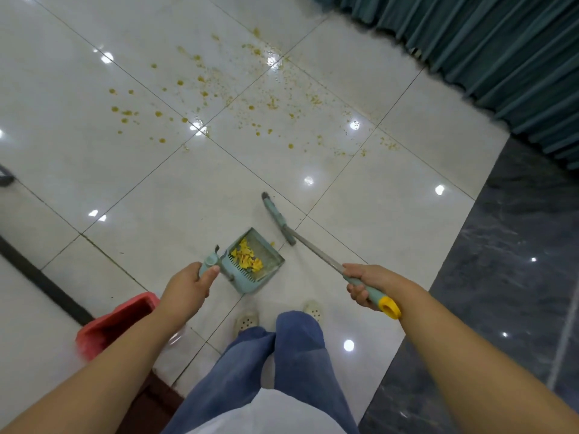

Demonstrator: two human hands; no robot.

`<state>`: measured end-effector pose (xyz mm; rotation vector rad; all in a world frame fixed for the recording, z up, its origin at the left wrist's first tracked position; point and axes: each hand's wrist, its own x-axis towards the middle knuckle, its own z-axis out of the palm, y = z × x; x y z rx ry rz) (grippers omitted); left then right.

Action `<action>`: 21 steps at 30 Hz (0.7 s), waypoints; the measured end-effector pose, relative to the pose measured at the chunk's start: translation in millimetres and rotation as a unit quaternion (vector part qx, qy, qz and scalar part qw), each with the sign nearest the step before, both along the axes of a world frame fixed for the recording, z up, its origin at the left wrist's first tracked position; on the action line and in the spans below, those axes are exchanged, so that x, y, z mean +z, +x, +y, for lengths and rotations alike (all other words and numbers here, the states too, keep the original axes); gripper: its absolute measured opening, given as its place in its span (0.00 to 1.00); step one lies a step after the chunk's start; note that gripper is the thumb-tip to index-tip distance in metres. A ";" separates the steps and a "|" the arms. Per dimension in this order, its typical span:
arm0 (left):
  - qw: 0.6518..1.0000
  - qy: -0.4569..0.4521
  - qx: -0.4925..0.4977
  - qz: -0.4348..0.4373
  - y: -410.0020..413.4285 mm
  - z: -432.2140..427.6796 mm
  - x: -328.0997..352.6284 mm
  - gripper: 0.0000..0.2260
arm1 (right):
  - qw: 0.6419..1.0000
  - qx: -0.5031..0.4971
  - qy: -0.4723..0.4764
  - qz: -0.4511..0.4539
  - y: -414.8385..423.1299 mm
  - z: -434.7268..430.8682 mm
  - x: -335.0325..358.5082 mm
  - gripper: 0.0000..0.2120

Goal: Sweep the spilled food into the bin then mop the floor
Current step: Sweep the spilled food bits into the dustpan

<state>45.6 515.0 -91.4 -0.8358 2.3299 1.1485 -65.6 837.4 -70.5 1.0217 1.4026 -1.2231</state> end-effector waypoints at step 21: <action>1.000 -0.010 0.025 -0.004 39.2 -30.9 2.6 0.17 | 0.998 0.060 -0.019 -0.022 28.2 -48.5 -1.9 0.06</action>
